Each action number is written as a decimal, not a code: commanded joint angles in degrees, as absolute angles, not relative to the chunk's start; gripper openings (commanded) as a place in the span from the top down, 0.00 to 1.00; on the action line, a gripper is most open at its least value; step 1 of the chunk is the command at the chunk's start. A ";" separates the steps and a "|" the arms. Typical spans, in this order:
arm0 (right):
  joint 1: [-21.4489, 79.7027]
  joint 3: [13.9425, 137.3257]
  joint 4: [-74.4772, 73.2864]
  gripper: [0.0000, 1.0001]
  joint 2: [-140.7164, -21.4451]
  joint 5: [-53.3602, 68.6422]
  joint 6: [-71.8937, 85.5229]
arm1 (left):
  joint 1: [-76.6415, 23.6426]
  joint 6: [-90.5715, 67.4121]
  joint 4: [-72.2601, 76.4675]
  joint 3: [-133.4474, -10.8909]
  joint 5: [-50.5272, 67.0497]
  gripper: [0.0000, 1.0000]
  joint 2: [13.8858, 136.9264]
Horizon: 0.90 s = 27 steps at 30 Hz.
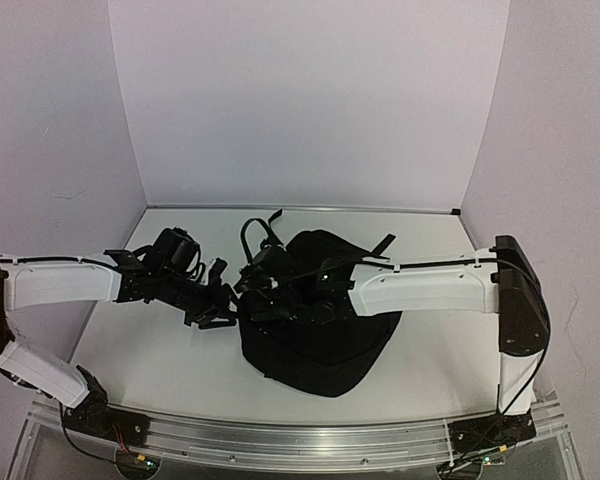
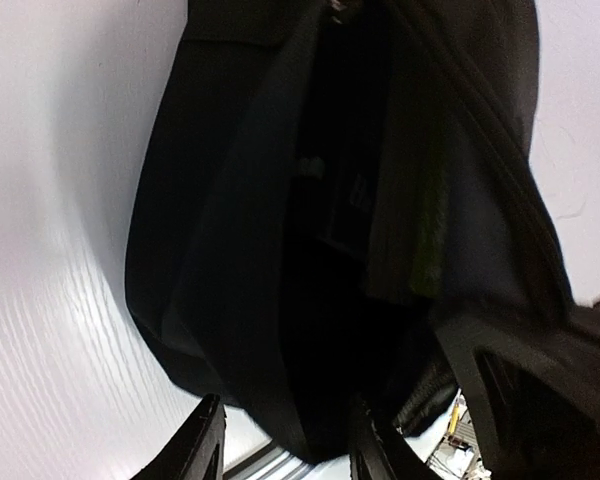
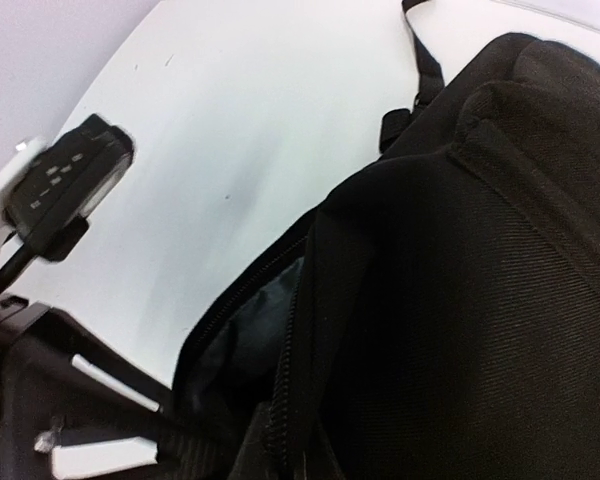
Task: Pack the student bag
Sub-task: Zip the student bag at the center of the board.
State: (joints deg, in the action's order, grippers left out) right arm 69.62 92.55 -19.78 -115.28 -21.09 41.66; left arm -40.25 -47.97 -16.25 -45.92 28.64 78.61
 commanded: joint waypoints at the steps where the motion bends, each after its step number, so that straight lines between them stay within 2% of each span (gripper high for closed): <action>1: 69.83 94.65 -11.98 0.81 -115.79 -14.96 40.85 | -40.54 -47.31 -18.30 -42.48 27.14 0.58 70.41; 4: 69.81 94.35 -10.33 0.60 -114.01 -13.81 40.17 | -40.63 -44.46 -21.61 -41.29 20.76 0.56 62.85; 7: 69.50 92.72 -10.20 0.43 -110.35 -15.67 39.41 | -41.07 -40.36 -23.23 -41.55 15.63 0.53 56.44; 11: 66.94 87.81 -10.20 0.25 -104.06 -17.26 39.78 | -43.47 -34.78 -20.24 -43.10 15.26 0.46 53.31; 15: 62.64 82.43 -10.20 0.20 -98.83 -17.11 40.26 | -48.53 -28.44 -21.41 -47.87 13.56 0.41 59.60; 20: 56.93 75.68 -10.17 0.17 -93.05 -16.30 41.21 | -54.95 -21.12 -22.55 -56.01 11.37 0.39 69.87; 25: 54.41 70.67 -10.18 0.15 -87.90 -17.11 41.98 | -57.12 -15.35 -26.42 -64.20 12.49 0.40 79.95; 27: 54.05 69.52 -10.11 0.15 -86.12 -17.43 42.25 | -57.28 -13.87 -29.57 -66.94 12.99 0.45 83.56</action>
